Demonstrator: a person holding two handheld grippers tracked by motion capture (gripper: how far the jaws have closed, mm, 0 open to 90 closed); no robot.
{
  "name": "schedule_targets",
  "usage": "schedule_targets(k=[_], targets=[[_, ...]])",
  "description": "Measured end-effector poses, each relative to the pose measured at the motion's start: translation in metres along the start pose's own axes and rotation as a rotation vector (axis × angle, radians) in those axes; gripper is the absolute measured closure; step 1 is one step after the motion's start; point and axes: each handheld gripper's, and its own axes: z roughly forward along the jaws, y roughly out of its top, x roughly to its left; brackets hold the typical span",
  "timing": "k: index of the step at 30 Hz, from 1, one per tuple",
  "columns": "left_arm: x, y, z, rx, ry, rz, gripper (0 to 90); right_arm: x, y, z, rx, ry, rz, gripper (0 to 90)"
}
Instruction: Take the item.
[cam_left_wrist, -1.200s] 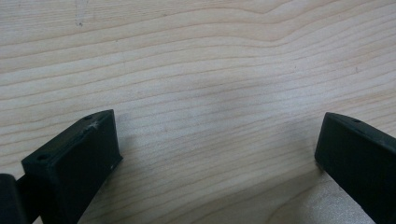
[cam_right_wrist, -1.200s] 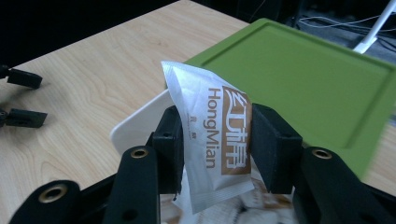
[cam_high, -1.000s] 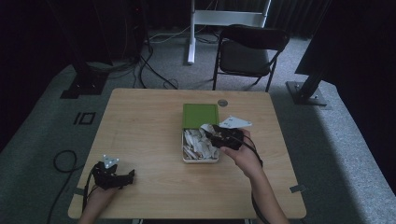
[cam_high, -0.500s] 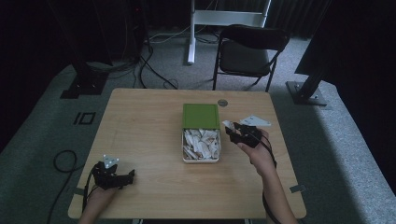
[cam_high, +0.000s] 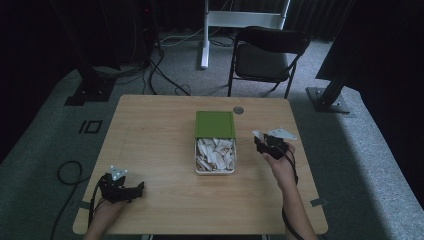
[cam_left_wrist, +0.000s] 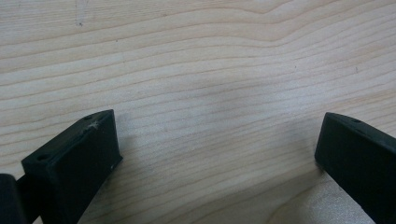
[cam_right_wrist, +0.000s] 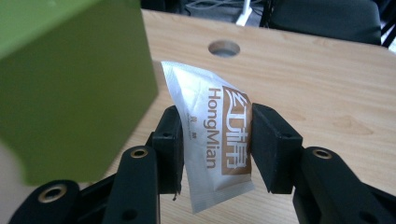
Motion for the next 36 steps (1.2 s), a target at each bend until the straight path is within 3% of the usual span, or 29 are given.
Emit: schedule_targets(k=[11,22,30,32,36], targets=[[0.000,0.000,0.000,0.000,0.000,0.000,0.6,-0.001,-0.005,0.035,0.039,-0.047,0.025,56.6],[0.000,0.000,0.000,0.000,0.000,0.000,0.7,0.002,-0.010,0.060,0.095,-0.042,0.051,55.8],[0.000,0.000,0.000,0.000,0.000,0.000,0.6,0.002,-0.013,0.067,0.117,-0.041,0.075,53.6],[0.000,0.000,0.000,0.000,0.000,0.000,0.6,0.001,-0.014,0.068,0.123,-0.049,0.062,52.9],[0.000,0.000,0.000,0.000,0.000,0.000,0.6,0.000,-0.011,0.067,0.119,-0.032,0.075,44.9]])
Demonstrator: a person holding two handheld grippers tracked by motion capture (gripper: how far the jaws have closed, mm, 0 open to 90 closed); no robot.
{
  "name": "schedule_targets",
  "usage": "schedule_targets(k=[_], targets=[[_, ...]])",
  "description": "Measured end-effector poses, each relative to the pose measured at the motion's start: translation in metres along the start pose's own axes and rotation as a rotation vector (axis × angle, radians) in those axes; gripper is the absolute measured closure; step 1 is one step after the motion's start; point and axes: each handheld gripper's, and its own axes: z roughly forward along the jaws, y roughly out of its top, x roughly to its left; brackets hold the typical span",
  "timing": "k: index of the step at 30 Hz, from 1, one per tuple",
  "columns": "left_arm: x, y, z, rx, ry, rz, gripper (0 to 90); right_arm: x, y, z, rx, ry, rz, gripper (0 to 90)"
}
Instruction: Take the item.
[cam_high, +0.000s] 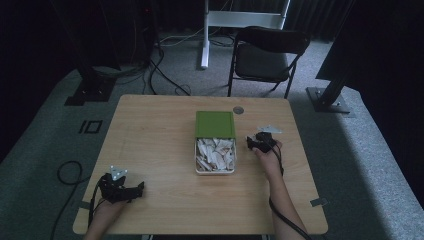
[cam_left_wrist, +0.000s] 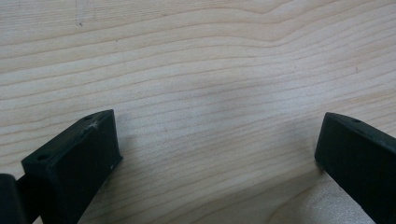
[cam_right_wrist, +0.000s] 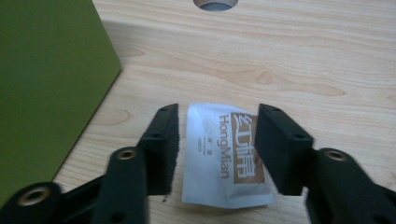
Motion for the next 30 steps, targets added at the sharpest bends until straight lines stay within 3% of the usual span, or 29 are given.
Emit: schedule_targets(k=[6,11,20,30], targets=[[0.000,0.000,0.000,0.000,0.000,0.000,0.6,0.001,-0.001,-0.006,-0.003,0.057,0.019,31.3],[0.000,0.000,0.000,0.000,0.000,0.000,0.6,-0.001,-0.006,-0.011,-0.004,0.066,0.028,28.9],[0.000,0.000,0.000,0.000,0.000,0.000,0.6,-0.012,-0.024,-0.028,0.010,0.046,0.026,17.1],[0.000,0.000,0.000,0.000,0.000,0.000,0.6,-0.022,-0.043,-0.049,-0.007,0.007,0.029,13.6]])
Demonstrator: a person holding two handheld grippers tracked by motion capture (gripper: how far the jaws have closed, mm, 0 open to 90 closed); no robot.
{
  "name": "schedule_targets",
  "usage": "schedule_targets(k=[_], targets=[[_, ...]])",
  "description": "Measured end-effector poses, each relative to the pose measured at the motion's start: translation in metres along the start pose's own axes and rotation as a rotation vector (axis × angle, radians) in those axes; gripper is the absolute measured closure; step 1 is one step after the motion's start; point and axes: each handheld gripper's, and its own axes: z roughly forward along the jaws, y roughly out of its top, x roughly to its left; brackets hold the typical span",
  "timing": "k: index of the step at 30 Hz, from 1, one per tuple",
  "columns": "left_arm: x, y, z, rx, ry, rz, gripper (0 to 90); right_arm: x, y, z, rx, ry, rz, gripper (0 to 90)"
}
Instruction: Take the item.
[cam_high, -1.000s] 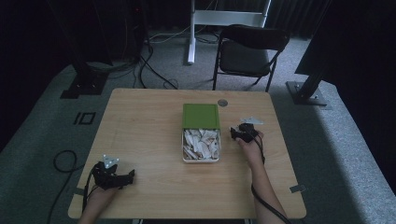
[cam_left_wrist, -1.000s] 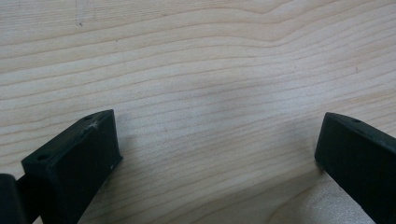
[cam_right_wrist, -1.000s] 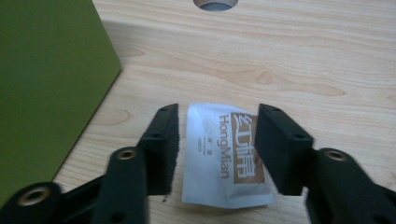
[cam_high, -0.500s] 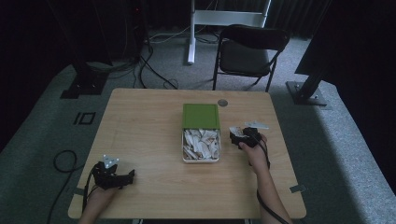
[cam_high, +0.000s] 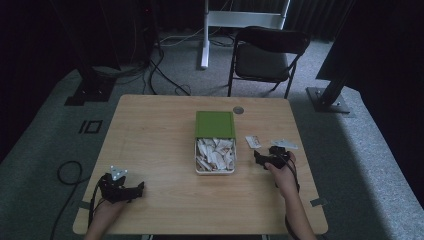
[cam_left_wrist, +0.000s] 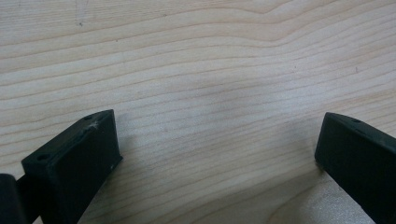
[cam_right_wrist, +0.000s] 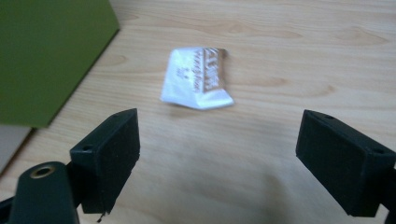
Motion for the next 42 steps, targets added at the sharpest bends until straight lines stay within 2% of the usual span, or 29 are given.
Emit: schedule_targets(k=[8,12,16,21,28,36,38,41,42], targets=[[0.000,0.000,0.000,-0.001,0.000,0.000,0.7,-0.006,-0.013,-0.018,-0.005,-0.017,0.009,13.5],[0.000,0.000,0.000,-0.001,0.000,0.000,0.6,-0.010,-0.019,-0.024,0.000,-0.044,0.023,13.5],[0.000,0.000,0.000,-0.001,0.000,0.000,0.6,-0.012,-0.024,-0.030,0.000,-0.074,0.012,13.4],[0.000,0.000,0.000,0.001,0.000,0.002,0.6,-0.019,-0.033,-0.039,-0.005,-0.111,0.030,13.5],[0.000,0.000,0.000,0.001,0.001,0.002,0.6,-0.027,-0.044,-0.049,0.011,-0.127,0.041,13.6],[0.000,0.000,0.000,0.001,0.000,0.002,0.6,-0.034,-0.059,-0.059,0.045,-0.169,0.052,14.2],[0.000,0.000,0.000,0.001,0.000,0.002,0.6,-0.036,-0.061,-0.062,0.036,-0.177,0.065,14.2],[0.000,0.000,0.000,0.001,0.001,0.002,0.7,-0.037,-0.065,-0.066,0.060,-0.189,0.053,14.2],[0.000,0.000,0.000,0.001,0.001,0.002,0.6,-0.037,-0.067,-0.068,0.058,-0.188,0.067,14.2]])
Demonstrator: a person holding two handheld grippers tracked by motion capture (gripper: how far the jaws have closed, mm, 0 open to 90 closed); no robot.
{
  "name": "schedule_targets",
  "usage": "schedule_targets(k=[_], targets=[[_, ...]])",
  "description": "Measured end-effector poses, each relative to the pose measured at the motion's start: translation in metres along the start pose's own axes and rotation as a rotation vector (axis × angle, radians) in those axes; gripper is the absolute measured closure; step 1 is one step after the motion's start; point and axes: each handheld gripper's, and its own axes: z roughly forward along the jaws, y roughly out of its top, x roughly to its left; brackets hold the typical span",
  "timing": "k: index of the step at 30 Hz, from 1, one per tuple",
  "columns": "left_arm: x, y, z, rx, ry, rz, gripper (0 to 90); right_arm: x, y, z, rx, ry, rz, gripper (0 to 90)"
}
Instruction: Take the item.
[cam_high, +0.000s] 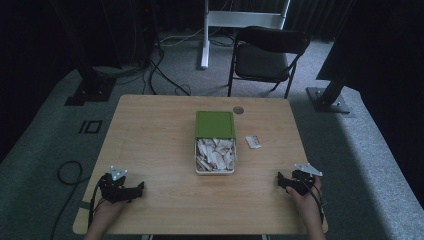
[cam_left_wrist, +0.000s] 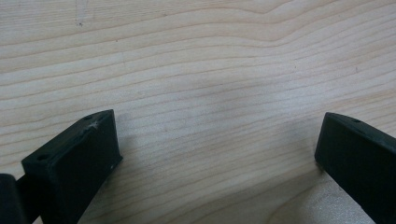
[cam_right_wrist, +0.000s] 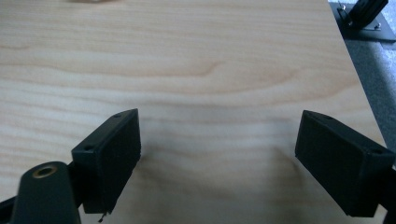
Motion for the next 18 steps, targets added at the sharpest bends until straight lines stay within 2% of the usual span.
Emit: schedule_targets(k=[5,7,9,18], targets=[[0.000,0.000,0.000,0.000,0.000,0.000,0.7,-0.005,-0.007,-0.007,0.007,-0.013,0.027,14.2],[0.000,0.000,0.000,0.000,0.000,0.000,0.7,-0.005,-0.009,-0.008,0.023,-0.023,0.017,14.3],[0.000,0.000,0.000,0.000,0.000,0.000,0.6,-0.005,-0.010,-0.010,0.033,-0.010,0.020,14.4],[0.000,0.000,0.000,0.000,0.000,0.000,0.6,-0.003,-0.013,-0.013,0.036,-0.019,0.032,13.6]])
